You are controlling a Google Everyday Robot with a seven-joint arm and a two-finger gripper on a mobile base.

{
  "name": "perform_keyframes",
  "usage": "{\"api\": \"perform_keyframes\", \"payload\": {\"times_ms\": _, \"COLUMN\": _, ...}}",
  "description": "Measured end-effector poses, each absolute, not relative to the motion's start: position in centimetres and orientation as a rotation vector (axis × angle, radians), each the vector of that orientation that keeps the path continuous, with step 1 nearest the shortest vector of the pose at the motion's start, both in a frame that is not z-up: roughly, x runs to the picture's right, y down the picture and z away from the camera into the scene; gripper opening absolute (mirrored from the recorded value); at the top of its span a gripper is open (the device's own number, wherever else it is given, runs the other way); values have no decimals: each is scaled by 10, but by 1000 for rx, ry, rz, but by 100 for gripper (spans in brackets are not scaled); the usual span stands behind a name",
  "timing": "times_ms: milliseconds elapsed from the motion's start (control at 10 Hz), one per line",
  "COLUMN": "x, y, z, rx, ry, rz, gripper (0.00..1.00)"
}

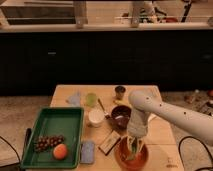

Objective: Place pepper in red bowl

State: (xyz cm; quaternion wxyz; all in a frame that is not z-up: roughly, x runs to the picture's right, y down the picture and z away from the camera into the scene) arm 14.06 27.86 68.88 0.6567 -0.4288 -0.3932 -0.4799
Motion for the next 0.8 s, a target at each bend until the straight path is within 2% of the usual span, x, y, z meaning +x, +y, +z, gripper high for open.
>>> {"api": "perform_keyframes", "payload": {"times_ms": 100, "x": 141, "y": 279, "z": 689, "rx": -974, "ry": -892, "rz": -1090, "gripper": 80}}
{"api": "perform_keyframes", "payload": {"times_ms": 800, "x": 144, "y": 255, "z": 690, "rx": -944, "ry": -859, "rz": -1096, "gripper": 80}}
